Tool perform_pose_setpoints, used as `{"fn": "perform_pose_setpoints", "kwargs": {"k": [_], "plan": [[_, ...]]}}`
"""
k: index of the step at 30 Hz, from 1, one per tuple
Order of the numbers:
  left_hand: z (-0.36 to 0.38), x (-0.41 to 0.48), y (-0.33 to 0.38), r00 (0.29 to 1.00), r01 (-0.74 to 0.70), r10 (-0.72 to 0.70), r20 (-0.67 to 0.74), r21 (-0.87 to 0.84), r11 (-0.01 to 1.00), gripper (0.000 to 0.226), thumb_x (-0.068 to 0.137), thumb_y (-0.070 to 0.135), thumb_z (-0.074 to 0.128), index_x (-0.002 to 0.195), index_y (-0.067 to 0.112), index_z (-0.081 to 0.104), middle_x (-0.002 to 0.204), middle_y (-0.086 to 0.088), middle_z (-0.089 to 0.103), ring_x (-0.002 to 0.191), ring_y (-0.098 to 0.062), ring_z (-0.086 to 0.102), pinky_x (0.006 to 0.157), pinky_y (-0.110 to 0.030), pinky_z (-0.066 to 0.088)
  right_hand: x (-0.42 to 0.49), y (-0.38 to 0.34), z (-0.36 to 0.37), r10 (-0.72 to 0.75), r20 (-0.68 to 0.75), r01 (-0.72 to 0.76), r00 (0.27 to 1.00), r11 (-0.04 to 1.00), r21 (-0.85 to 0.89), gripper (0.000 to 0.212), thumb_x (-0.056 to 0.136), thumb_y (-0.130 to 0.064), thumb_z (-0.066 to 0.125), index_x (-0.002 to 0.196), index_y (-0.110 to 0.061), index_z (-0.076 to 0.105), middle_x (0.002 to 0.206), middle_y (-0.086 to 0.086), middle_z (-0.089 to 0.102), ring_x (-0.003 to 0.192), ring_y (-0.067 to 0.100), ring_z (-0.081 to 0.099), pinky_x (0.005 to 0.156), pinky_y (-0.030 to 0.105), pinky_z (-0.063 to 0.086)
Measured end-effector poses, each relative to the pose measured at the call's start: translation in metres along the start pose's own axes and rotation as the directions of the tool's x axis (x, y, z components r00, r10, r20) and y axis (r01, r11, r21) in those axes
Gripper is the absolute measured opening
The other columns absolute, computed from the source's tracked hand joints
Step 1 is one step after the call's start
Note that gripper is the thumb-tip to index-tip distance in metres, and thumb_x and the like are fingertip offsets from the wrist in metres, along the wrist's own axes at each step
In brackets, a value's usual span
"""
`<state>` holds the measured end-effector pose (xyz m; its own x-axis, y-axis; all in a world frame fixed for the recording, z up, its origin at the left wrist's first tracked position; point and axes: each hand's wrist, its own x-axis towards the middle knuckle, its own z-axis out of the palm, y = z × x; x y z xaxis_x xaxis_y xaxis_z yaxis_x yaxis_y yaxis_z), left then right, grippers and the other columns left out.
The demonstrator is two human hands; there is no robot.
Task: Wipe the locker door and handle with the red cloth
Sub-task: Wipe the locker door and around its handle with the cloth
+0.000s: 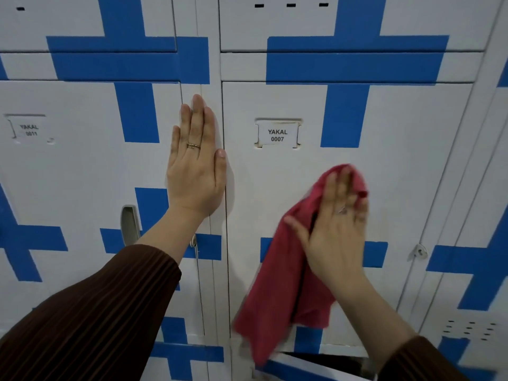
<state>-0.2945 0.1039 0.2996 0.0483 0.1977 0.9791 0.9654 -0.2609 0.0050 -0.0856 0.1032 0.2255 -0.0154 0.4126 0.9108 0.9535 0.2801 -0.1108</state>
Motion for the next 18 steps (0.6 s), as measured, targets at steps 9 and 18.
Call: {"fn": "perform_pose_setpoints", "kwargs": {"k": [9, 18], "plan": [[0.002, 0.000, -0.001, 1.000, -0.002, 0.002, -0.013, 0.023, 1.000, 0.057, 0.094, 0.019, 0.027, 0.146, 0.000, 0.013, 0.154, -0.020, 0.012, 0.142, -0.018, -0.002, 0.118, -0.033, -0.001, -0.015, 0.020, -0.008, 0.108, 0.071, -0.106, 0.992, 0.994, -0.032, 0.093, 0.084, -0.063, 0.030, 0.142, 0.006, 0.003, 0.148, 0.019, 0.001, 0.137, 0.028, 0.004, 0.112, 0.030, -0.012], [0.002, -0.008, -0.003, 1.000, 0.013, -0.013, -0.014, 0.023, 1.000, 0.057, 0.095, 0.021, 0.024, 0.146, 0.001, 0.013, 0.154, -0.019, 0.013, 0.142, -0.013, -0.004, 0.117, -0.032, -0.002, 0.051, 0.038, -0.029, 0.014, -0.031, -0.015, 0.999, 1.000, -0.028, 0.099, 0.082, -0.066, 0.037, 0.142, 0.007, 0.004, 0.150, 0.025, 0.004, 0.138, 0.031, 0.001, 0.109, 0.030, -0.016]]}}
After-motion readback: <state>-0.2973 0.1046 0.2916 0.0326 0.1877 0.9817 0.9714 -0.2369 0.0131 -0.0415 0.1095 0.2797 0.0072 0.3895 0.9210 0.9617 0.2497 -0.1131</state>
